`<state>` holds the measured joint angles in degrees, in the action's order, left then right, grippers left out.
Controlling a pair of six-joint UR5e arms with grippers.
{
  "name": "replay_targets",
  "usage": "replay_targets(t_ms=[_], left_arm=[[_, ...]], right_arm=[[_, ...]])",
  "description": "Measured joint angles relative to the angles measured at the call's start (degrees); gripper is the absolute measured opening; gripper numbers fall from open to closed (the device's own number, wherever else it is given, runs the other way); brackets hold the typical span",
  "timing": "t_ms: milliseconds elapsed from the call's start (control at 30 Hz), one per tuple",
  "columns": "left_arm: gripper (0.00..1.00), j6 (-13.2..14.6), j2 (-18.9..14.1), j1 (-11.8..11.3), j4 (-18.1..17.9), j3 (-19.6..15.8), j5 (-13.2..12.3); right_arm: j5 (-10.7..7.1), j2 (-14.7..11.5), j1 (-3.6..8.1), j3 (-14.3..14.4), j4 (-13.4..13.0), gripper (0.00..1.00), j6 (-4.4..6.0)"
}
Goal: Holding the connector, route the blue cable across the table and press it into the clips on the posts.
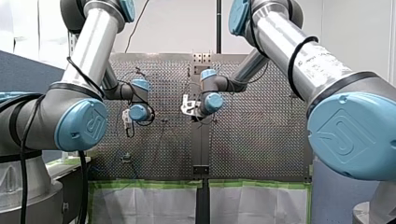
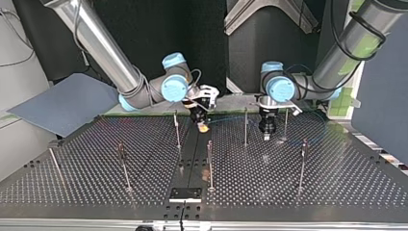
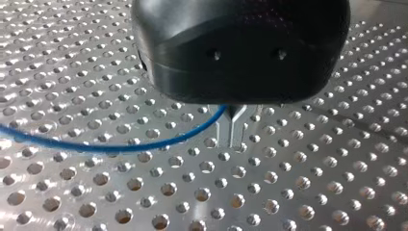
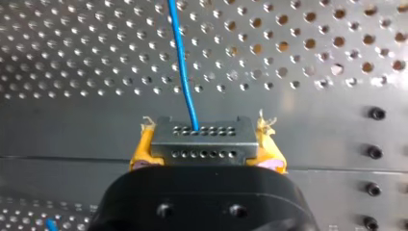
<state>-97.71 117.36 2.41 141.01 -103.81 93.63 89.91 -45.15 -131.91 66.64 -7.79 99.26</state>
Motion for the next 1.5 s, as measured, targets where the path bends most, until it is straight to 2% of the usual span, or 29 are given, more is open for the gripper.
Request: replay_targets(t_ms=[133, 167, 200, 233, 300, 333, 367, 400, 433, 467, 500, 667, 933, 1233, 1500], left_arm=[[0.0, -0.2, 0.0, -0.4, -0.1, 0.1, -0.6], [0.04, -0.2, 0.0, -0.6, 0.0, 0.1, -0.8], [0.19, -0.2, 0.0, -0.7, 0.0, 0.1, -0.9], [0.19, -0.3, 0.0, -0.8, 0.1, 0.1, -0.9], [0.4, -0.3, 0.0, -0.9, 0.3, 0.1, -1.0], [0.4, -0.2, 0.0, -0.9, 0.5, 0.1, -1.0], [0.58, -0.1, 0.0, -0.9, 0.8, 0.0, -1.0], [0.71, 0.0, 0.0, -1.0, 1.1, 0.0, -0.9], [0.71, 0.2, 0.0, -1.0, 1.5, -0.1, -0.8], [0.93, 0.6, 0.0, -1.0, 2.0, -0.1, -0.4], [1.0, 0.9, 0.0, -1.0, 2.5, -0.2, -0.1], [1.0, 2.6, -0.1, -0.9, 5.5, -1.0, 1.7], [1.0, 3.3, -0.2, -0.2, 8.6, -4.2, 2.3], [1.0, 3.0, -2.2, 1.8, 7.6, -8.4, 3.2], [1.0, -0.1, -6.7, 2.9, 4.5, -12.4, 4.0]], right_arm=[[-0.65, 0.0, 0.43, -0.3, 0.0, 0.0, -0.01], [-0.74, 0.0, 0.48, -0.3, 0.0, 0.0, -0.02], [-0.81, 0.0, 0.53, -0.3, 0.0, 0.0, -0.02], [-0.87, 0.0, 0.59, -0.3, 0.0, 0.0, -0.02], [-0.92, 0.0, 0.66, -0.3, 0.0, 0.0, -0.02], [-0.93, 0.0, 0.71, -0.3, 0.0, 0.0, -0.02], [-0.94, 0.0, 0.76, -0.3, 0.0, 0.0, -0.02], [-0.97, 0.0, 0.8, -0.3, 0.0, 0.0, -0.02], [-0.98, 0.0, 0.86, -0.3, 0.0, 0.0, -0.02], [-1.0, 0.0, 0.92, -0.3, 0.1, 0.0, -0.02], [-1.01, 0.0, 0.96, -0.3, 0.1, 0.0, -0.03], [-1.04, 0.0, 1.33, -0.3, 0.3, 0.0, -0.02], [-1.06, 0.0, 1.83, -0.3, 0.7, 0.0, -0.05], [-1.13, 0.0, 1.74, -0.2, 1.4, 0.0, -0.29], [-1.13, 0.0, 1.85, 0.1, 1.7, 0.0, -0.27]])
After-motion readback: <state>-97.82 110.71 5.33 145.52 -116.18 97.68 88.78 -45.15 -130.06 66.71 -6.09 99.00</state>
